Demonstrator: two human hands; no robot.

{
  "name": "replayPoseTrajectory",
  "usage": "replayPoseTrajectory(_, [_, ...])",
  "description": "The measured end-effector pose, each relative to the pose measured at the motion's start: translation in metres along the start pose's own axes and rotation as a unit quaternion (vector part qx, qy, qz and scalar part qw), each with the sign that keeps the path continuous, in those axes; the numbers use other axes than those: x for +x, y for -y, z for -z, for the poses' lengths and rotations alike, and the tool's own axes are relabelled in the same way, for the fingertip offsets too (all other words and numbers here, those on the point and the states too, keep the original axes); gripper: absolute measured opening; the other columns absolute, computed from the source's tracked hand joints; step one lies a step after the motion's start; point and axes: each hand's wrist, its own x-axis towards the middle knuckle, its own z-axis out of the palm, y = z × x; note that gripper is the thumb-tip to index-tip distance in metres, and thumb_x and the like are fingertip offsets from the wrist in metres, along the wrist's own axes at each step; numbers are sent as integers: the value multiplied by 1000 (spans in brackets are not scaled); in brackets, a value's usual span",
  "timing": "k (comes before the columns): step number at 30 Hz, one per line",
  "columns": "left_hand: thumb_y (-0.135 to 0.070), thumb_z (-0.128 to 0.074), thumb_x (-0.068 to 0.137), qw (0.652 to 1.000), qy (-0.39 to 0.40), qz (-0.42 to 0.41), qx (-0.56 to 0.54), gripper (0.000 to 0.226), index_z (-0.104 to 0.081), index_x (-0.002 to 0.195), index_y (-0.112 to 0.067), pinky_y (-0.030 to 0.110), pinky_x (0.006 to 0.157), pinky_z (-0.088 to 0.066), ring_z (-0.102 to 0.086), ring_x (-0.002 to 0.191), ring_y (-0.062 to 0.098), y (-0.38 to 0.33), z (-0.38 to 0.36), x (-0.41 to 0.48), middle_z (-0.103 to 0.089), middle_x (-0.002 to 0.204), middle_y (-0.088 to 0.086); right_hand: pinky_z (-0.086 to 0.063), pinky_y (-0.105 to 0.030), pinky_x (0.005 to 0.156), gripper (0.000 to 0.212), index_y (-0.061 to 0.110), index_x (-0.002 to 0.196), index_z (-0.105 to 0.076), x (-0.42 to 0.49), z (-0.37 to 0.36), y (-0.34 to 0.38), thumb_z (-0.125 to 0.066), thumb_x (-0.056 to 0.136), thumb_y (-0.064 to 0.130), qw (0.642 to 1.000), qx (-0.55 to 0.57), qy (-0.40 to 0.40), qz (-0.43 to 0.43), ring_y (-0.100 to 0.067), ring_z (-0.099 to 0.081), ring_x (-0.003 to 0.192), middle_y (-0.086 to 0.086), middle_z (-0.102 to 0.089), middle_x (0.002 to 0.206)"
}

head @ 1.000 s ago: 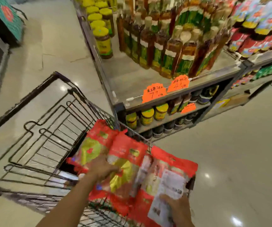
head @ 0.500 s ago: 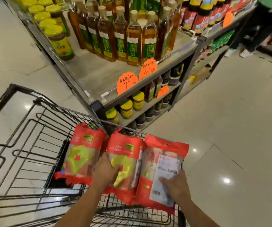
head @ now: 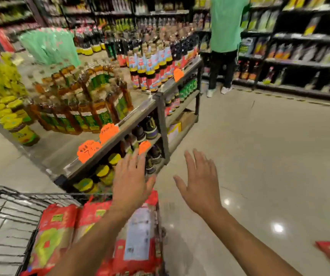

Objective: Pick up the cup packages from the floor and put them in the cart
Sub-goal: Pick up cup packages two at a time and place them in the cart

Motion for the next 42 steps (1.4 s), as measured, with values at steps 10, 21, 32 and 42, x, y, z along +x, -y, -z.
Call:
replayPoseTrajectory(10, [-54,-49,93,949,-46,-307,-48,76,-36,154,-11,58,119,-28,-35,146,40,-393,44,52,-35,162,16,-26,-60,121,75,16,156,-38,-89,222,-288,-38,94,58,953,-134,-152,-226,-37,-33,150,-17,-37,162])
replayPoseTrajectory(21, [-55,-47,96,836,-14,-536,-115,74,-32,157,-14,55,124,-21,-31,150,37,-666,4,16,-31,165,13,-20,-55,122,78,18,155,-39,-239,297,-462,-34,90,60,830,-202,-189,-485,-36,-33,150,-15,-38,161])
replayPoseTrajectory(32, [-51,-49,91,723,68,-671,-152,74,-46,150,-8,59,116,-35,-45,141,43,-832,-97,81,-44,156,19,-23,-53,113,77,14,149,-49,-234,291,-596,-43,85,56,743,-261,-104,-608,-37,-49,139,-20,-53,150])
replayPoseTrajectory(42, [-42,-70,84,626,109,-768,-82,78,-47,148,-4,61,114,-37,-46,138,45,-1004,-187,87,-45,155,23,-31,-59,118,81,11,154,-43,-274,276,-730,-52,88,59,710,-220,-52,-666,-38,-42,145,-20,-45,156])
